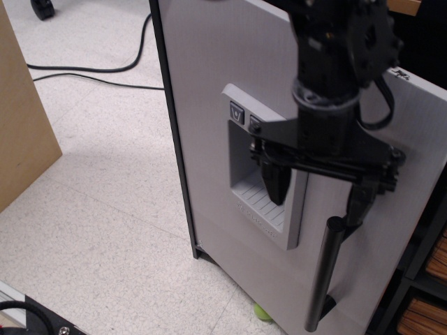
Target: Close fridge
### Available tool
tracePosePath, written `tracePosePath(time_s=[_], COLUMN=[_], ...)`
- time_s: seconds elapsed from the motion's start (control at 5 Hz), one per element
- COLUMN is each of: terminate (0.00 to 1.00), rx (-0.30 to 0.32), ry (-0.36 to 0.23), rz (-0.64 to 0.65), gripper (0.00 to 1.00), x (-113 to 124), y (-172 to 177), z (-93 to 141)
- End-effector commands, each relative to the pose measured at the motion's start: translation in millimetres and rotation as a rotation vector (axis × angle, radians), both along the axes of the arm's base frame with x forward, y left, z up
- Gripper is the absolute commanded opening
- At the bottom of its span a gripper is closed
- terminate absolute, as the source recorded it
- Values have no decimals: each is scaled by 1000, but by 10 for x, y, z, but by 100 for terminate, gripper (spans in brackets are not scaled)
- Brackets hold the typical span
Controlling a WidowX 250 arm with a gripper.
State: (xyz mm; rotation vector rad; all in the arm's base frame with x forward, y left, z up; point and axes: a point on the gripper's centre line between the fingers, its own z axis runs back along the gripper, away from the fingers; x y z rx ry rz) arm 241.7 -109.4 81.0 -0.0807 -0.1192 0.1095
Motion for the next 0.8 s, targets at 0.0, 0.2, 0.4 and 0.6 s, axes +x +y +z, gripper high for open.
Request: tracePosePath(time_s=[0.0, 0.2, 0.4, 0.6], terminate=[0, 0, 0, 0], rx=[-59, -40, -32, -6], ry=[-130, -168, -213, -266], rz=[-68, -55, -20, -17], gripper=[100, 100, 100, 100], x=[395, 525, 752, 892], y=[-132, -146, -179, -199], z=[186, 175, 150, 102])
